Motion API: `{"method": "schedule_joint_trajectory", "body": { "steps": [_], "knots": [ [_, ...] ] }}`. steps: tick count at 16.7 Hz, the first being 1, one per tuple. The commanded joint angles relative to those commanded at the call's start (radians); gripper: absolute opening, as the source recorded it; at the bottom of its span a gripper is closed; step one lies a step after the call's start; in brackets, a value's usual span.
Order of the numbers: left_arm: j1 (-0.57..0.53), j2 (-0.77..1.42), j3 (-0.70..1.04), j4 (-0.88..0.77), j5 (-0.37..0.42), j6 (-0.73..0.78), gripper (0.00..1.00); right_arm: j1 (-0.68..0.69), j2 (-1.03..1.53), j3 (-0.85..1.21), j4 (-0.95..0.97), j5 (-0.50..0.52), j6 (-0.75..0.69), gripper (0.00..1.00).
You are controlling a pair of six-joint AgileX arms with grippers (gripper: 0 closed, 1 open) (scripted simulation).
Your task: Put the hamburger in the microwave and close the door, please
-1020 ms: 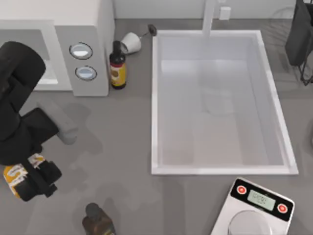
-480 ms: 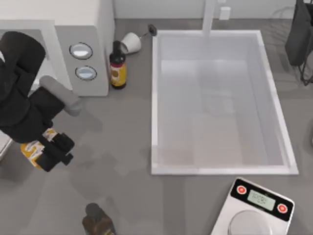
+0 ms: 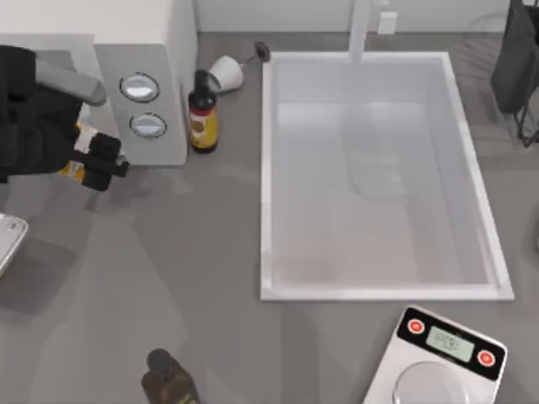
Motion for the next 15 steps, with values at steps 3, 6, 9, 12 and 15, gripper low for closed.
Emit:
{"method": "schedule_joint_trajectory", "body": {
  "steps": [3,6,9,12,15],
  "knots": [
    [0.071,0.097,-0.020,0.322,0.023,-0.076,0.00,0.000,0.000,0.000,0.000,0.000,0.000,1.00],
    [0.136,0.178,-0.043,0.587,0.043,-0.145,0.00,0.000,0.000,0.000,0.000,0.000,0.000,1.00],
    [0.184,0.238,-0.063,0.762,0.057,-0.197,0.00,0.000,0.000,0.000,0.000,0.000,0.000,1.00],
    [0.209,0.269,-0.074,0.841,0.065,-0.224,0.00,0.000,0.000,0.000,0.000,0.000,0.000,1.00],
    [0.211,0.272,-0.075,0.847,0.065,-0.226,0.00,0.000,0.000,0.000,0.000,0.000,0.000,1.00]
  ]
}}
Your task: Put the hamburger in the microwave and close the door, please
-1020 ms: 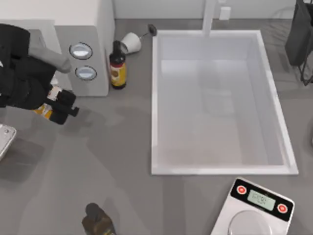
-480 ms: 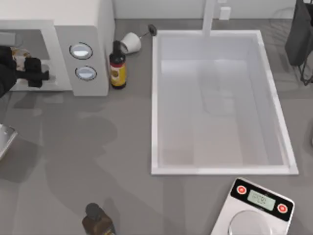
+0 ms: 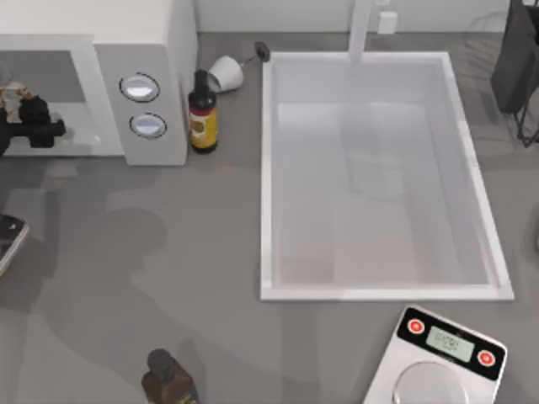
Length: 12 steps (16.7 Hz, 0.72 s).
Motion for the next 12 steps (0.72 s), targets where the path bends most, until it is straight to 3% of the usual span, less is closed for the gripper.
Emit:
{"method": "schedule_joint_trajectory", "body": {
  "steps": [6,12],
  "knots": [
    [-0.013,0.047,0.073,-0.033,-0.001,0.002,0.00,0.000,0.000,0.000,0.000,0.000,0.000,1.00],
    [-0.033,0.244,0.435,-0.172,-0.018,-0.007,0.00,0.000,0.000,0.000,0.000,0.000,0.000,1.00]
  ]
}}
